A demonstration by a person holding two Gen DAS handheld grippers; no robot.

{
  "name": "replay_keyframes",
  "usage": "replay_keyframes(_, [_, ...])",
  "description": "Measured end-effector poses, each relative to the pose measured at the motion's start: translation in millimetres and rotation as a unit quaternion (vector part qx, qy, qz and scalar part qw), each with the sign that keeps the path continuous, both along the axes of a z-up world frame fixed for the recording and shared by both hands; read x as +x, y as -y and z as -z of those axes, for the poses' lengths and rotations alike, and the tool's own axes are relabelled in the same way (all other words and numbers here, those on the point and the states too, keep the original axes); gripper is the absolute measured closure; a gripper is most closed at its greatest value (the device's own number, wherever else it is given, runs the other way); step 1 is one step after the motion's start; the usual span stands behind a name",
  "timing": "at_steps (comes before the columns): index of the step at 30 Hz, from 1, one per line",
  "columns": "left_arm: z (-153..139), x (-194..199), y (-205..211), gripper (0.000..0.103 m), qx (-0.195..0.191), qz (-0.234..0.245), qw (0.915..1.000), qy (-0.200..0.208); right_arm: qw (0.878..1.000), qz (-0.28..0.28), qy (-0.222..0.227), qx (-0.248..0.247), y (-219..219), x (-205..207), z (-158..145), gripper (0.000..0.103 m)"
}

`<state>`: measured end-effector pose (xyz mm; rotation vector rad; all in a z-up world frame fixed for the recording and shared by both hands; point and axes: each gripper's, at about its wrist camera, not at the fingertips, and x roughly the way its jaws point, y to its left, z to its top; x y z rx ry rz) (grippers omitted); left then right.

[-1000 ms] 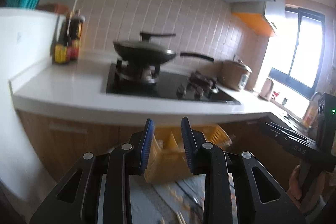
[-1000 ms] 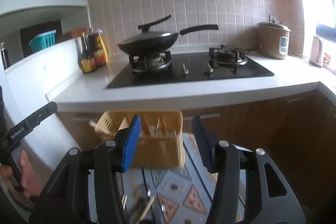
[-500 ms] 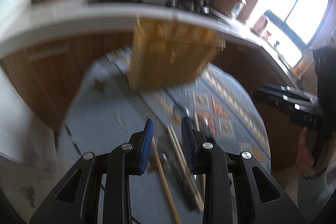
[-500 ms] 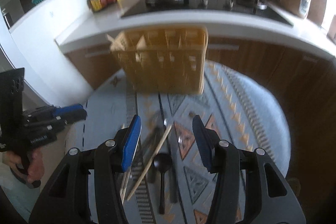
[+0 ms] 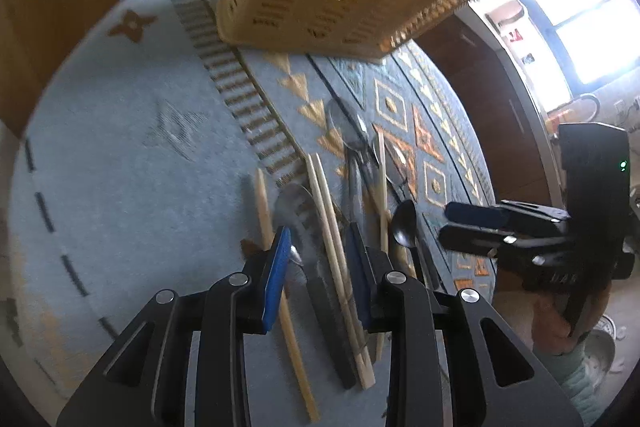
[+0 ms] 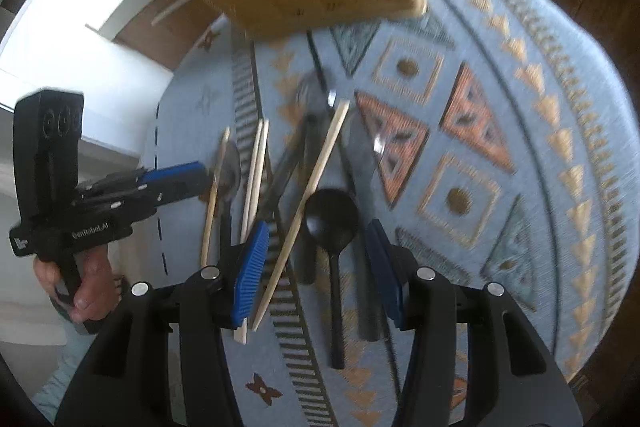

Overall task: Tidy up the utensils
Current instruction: 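Return both tools down toward the remaining utensils on the cloth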

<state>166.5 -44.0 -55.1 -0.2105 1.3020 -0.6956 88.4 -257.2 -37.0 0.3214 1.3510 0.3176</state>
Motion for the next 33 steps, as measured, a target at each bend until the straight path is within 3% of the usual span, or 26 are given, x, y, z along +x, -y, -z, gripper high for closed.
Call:
replay_keyframes(7, [13,-14,2,0.076,0.004,0.023,0.9990,-0.037,0.999,-0.033,-0.027,-0.016,-16,-11,27,0.061])
replay_keyframes(9, [15,-17,4,0.076,0.020,0.027,0.9988,-0.036,0.999,-0.041,-0.019,-0.028,-20,-14,28,0.062])
replay_keyframes(14, [15,-17,5,0.068,0.017,0.022,0.9990,-0.037,0.997,-0.052,-0.005,-0.056,-33,-15,32,0.062])
replay_keyframes(18, [11,-14,9,0.068,0.032,0.007,0.9992,-0.025,0.995,-0.059,0.008,-0.082,-42,-25,34,0.062])
replay_keyframes(24, [3,-5,35,0.060,0.094,0.006,0.9951,0.030,0.992,-0.061,0.022,-0.107,-44,-28,33,0.062])
replay_keyframes(28, [2,-8,52,0.060,0.140,0.030,0.9878,0.062,0.992,-0.059,0.022,-0.113,-53,-24,32,0.062])
replay_keyframes(33, [1,-5,53,0.066,0.148,0.029,0.9867,0.060,0.988,-0.064,0.028,-0.135,-63,-9,31,0.062])
